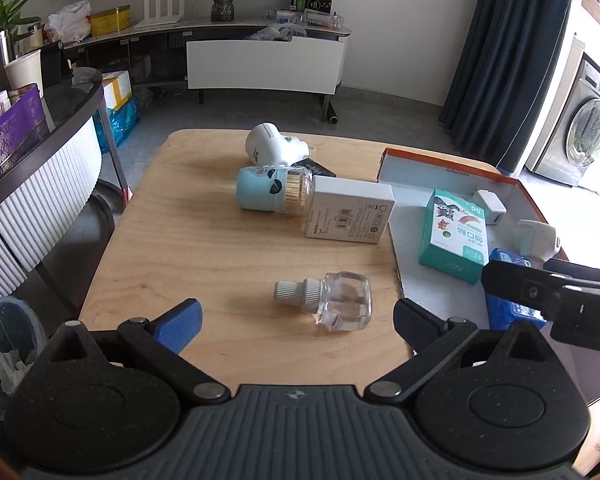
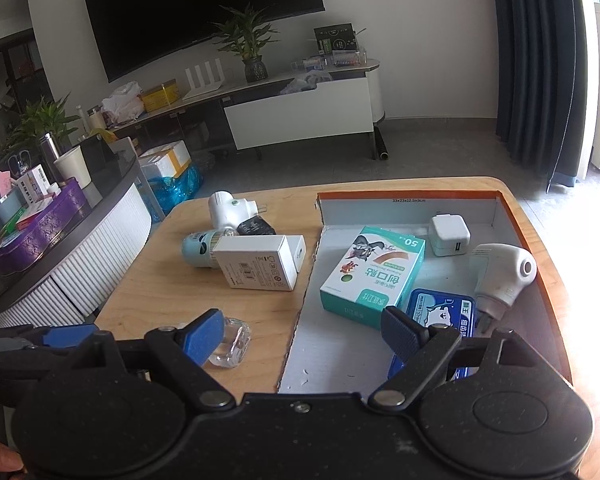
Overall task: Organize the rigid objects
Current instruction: 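Move both open tools back over the table toward the remaining items, then grasp blue toothpick jar with left tool while right tool grasps clear glass bottle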
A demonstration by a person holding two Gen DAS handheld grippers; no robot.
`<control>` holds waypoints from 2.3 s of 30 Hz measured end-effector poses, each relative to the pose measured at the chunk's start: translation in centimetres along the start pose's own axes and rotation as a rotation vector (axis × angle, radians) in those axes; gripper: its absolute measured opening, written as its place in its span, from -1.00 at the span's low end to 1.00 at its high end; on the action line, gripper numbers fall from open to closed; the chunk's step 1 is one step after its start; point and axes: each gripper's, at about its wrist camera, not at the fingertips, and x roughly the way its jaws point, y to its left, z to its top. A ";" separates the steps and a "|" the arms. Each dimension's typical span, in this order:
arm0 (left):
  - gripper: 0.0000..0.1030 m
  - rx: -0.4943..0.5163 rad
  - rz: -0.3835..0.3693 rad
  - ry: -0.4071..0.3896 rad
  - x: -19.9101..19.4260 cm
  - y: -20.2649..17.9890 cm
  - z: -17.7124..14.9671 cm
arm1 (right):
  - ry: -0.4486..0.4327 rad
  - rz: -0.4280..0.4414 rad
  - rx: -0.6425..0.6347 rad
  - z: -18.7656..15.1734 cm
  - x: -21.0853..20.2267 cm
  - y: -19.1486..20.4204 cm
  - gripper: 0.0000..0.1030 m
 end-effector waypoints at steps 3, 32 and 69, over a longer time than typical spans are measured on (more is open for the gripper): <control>1.00 -0.018 0.014 0.013 0.4 0.9 -0.2 | 0.012 0.010 -0.007 -0.2 0.4 0.2 0.95; 1.00 -0.071 -0.038 0.007 10.5 4.3 9.1 | 0.113 0.077 -0.035 -1.8 4.5 2.3 0.95; 0.55 -0.091 0.089 -0.062 5.4 9.2 4.0 | 0.205 0.035 -0.068 -1.9 12.5 9.0 0.98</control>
